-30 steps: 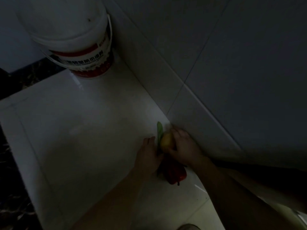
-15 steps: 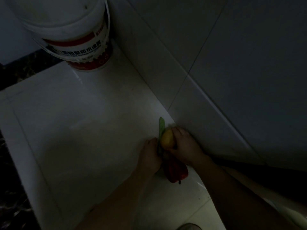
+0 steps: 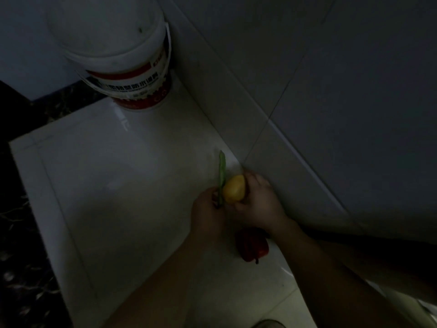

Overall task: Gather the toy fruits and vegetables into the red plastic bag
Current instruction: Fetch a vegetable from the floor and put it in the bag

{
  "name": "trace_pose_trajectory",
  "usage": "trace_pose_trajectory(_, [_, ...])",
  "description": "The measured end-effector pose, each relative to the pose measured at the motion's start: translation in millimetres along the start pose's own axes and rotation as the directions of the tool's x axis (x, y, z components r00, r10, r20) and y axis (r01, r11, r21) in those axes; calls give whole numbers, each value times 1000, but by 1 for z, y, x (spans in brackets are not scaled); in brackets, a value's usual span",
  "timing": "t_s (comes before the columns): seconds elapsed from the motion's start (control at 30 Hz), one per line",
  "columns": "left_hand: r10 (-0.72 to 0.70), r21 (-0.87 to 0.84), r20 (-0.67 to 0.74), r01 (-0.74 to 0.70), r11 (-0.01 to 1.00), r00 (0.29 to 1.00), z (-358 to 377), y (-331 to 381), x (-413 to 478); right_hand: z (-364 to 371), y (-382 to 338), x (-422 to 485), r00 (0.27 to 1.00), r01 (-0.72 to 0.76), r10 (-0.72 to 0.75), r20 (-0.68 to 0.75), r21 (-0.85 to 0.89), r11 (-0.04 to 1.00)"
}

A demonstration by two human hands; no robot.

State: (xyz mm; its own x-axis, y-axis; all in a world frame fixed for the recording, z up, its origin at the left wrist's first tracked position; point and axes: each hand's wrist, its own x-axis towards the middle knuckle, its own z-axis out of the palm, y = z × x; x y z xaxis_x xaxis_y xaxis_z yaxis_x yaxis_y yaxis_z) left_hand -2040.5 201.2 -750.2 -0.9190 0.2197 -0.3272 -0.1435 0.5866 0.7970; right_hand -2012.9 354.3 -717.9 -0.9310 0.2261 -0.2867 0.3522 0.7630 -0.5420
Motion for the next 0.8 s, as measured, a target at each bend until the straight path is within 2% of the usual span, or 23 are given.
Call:
trace_pose_trajectory(0.37, [-37,-92,-215,17,996,976,-91,88,-21,-99,-96,-22,995,68,-61,-83,77,995])
trace_pose_trajectory(0.5, [-30,-178,-245,-14,984,969,-142,142,-40,-155,-148,-40,991,104,-97,-98,73,992])
trace_pose_trajectory(0.7, [31,-166,-311,-87,982,950,-226,242,-67,-250,-232,-63,985,153,-146,-88,81,985])
trace_pose_trajectory(0.8, [5,-198,-319,-72,978,948,-274,299,-84,-297,-279,-76,980,181,-173,-95,77,981])
